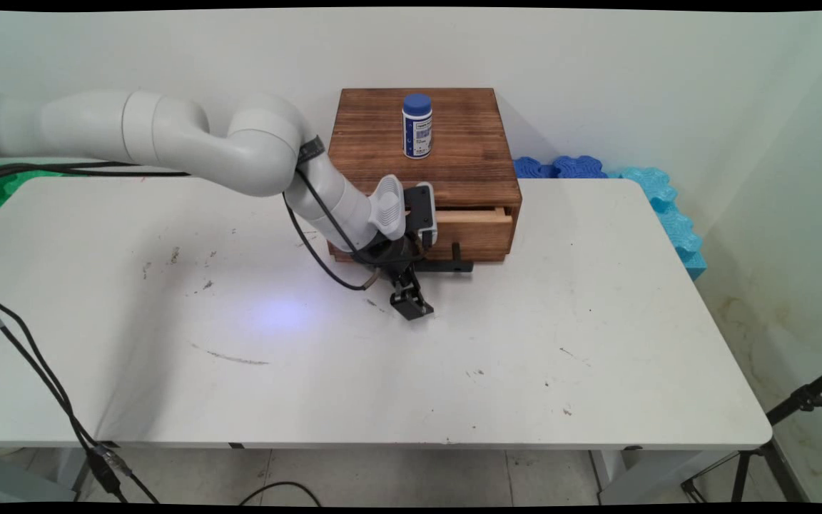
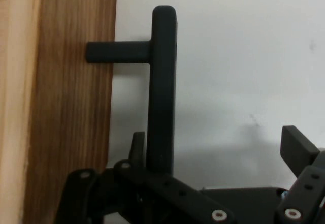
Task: Open the drawer
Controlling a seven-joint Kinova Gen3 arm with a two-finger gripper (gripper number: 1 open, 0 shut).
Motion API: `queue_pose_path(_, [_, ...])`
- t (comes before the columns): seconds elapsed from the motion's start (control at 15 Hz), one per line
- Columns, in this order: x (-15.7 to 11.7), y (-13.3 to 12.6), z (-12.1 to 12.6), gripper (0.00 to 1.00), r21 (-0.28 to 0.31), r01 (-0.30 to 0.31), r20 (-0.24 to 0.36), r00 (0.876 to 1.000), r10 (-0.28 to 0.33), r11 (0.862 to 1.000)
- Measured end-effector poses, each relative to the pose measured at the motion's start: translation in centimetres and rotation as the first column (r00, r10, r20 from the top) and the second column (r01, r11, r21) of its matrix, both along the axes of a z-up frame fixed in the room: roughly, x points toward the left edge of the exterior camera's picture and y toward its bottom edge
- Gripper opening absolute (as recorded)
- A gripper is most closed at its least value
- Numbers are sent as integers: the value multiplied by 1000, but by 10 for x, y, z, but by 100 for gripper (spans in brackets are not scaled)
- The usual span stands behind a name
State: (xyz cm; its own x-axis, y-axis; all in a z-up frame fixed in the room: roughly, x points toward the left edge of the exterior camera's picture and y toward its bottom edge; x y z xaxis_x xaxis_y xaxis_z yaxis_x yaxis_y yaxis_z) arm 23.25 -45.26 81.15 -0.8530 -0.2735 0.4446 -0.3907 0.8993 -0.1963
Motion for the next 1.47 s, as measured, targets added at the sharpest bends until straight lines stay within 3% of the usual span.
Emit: queue_pose_path(1.47, [-19,113,9,100,67,33,-59,998,-29,997])
